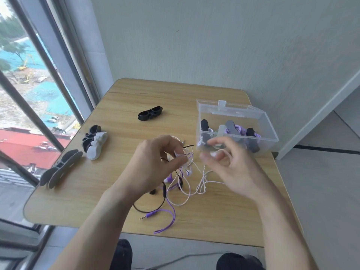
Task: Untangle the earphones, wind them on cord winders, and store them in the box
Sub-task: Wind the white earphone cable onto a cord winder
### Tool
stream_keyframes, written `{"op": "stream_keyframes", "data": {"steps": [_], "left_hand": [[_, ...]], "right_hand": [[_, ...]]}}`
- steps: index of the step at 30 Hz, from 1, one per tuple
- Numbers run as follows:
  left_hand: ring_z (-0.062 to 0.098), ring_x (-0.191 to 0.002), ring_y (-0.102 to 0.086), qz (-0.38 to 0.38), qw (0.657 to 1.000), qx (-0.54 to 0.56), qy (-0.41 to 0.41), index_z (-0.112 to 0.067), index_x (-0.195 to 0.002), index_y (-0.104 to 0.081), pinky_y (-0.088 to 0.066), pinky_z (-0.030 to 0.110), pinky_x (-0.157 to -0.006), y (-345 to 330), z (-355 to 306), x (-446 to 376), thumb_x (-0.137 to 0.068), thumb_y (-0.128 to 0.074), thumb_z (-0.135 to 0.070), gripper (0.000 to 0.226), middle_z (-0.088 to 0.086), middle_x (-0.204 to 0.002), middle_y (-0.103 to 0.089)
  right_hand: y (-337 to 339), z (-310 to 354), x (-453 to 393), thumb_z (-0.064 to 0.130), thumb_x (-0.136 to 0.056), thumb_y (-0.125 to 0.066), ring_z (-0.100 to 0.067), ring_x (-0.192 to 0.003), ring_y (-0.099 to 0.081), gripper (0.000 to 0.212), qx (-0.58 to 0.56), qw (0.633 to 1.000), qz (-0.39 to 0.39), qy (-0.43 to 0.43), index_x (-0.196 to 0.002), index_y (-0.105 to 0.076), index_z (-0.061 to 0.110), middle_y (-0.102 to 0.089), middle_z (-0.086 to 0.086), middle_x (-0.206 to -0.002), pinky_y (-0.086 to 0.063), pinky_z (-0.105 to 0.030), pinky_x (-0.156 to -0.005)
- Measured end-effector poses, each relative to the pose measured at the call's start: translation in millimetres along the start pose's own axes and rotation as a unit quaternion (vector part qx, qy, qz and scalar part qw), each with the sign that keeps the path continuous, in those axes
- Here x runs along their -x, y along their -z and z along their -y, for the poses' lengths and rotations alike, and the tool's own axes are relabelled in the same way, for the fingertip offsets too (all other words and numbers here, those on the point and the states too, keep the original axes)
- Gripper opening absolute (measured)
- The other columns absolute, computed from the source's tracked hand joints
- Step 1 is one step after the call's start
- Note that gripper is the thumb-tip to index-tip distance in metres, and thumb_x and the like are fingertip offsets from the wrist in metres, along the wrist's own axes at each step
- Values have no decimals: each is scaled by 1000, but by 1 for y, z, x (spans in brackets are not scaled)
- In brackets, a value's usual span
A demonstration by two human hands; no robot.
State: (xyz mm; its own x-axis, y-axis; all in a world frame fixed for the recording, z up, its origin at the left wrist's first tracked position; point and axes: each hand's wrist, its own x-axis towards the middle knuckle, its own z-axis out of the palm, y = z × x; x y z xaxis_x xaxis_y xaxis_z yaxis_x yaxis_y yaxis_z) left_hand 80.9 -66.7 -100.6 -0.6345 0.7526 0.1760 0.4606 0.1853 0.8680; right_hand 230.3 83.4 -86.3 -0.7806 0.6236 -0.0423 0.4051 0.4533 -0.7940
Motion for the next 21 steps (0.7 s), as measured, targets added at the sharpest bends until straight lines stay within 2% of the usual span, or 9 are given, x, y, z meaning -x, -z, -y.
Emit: {"op": "stream_keyframes", "data": {"steps": [3, 6, 8, 9, 11, 14, 16, 18, 21], "left_hand": [[15, -75, -68, -1, 999, 33, 6, -21, -74, -70, -50, 20, -67, -1, -3, 0, -78, -83, -14, 15, -14, -95, -73], [21, -77, -70, 5, 997, 67, 24, -20, -78, -69, -54, 35, -67, -2, -4, 1, -82, -80, -19, 12, -8, -91, -75], [29, -72, -69, 14, 997, 67, 44, -21, -83, -69, -52, 41, -59, -1, -3, 1, -86, -77, -23, 9, -1, -86, -76], [26, -67, -69, 21, 996, 63, 56, -21, -86, -68, -50, 36, -54, 1, -2, 0, -87, -76, -23, 8, 1, -82, -76], [16, -60, -65, 39, 995, 61, 72, -22, -92, -68, -43, 24, -50, 3, -1, -1, -87, -75, -22, 9, 1, -76, -75], [19, -65, -64, 55, 994, 91, 39, -28, -101, -66, -43, 22, -53, 4, -3, -1, -83, -74, -18, 22, -3, -97, -69], [11, -64, -60, 52, 994, 93, 10, -30, -102, -67, -41, 19, -54, 3, -6, 0, -85, -71, -9, 27, -4, -101, -62], [8, -67, -59, 52, 995, 88, 0, -32, -97, -70, -42, 18, -57, 3, -9, 1, -85, -70, -12, 24, -6, -102, -59], [5, -75, -59, 54, 996, 67, 16, -38, -89, -74, -42, 16, -64, 3, -12, 1, -80, -68, -36, 10, -10, -107, -59]], "right_hand": [[-11, 3, 2, 65, -72, -70, -2, -59, -47, 34, 10, 998, 52, 39, -90, -71, 37, -60, 10, -85, -40, -22, -63], [-17, 4, -2, 36, -89, -72, -3, -55, -48, 13, -30, 997, 30, 68, -80, -70, 27, -61, 13, -69, -39, -21, -57], [-16, 4, -4, 28, -95, -67, -5, -70, -62, 11, -79, 994, 9, 78, -85, -70, 24, -70, 13, -78, -49, -24, -69], [-15, 4, -4, 28, -96, -66, -8, -80, -66, 11, -103, 991, -9, 80, -87, -70, 23, -73, 10, -83, -51, -24, -76], [-15, 5, -4, 26, -95, -67, -9, -82, -69, 11, -140, 985, -50, 84, -87, -71, 20, -74, 7, -82, -52, -23, -77], [-18, 6, -4, 23, -95, -67, -17, -77, -71, 11, -167, 979, -85, 82, -86, -71, 19, -74, 1, -77, -57, -40, -76], [-20, 8, -4, 20, -97, -65, -18, -74, -72, 12, -178, 976, -89, 86, -86, -70, 17, -74, 0, -77, -57, -46, -73], [-22, 10, -4, 15, -98, -63, -17, -69, -72, 12, -191, 973, -87, 93, -88, -69, 13, -74, 0, -78, -56, -43, -66], [-22, 12, -3, 12, -97, -63, -17, -64, -71, 10, -211, 968, -82, 107, -90, -69, 10, -74, -1, -78, -53, -28, -59]]}}
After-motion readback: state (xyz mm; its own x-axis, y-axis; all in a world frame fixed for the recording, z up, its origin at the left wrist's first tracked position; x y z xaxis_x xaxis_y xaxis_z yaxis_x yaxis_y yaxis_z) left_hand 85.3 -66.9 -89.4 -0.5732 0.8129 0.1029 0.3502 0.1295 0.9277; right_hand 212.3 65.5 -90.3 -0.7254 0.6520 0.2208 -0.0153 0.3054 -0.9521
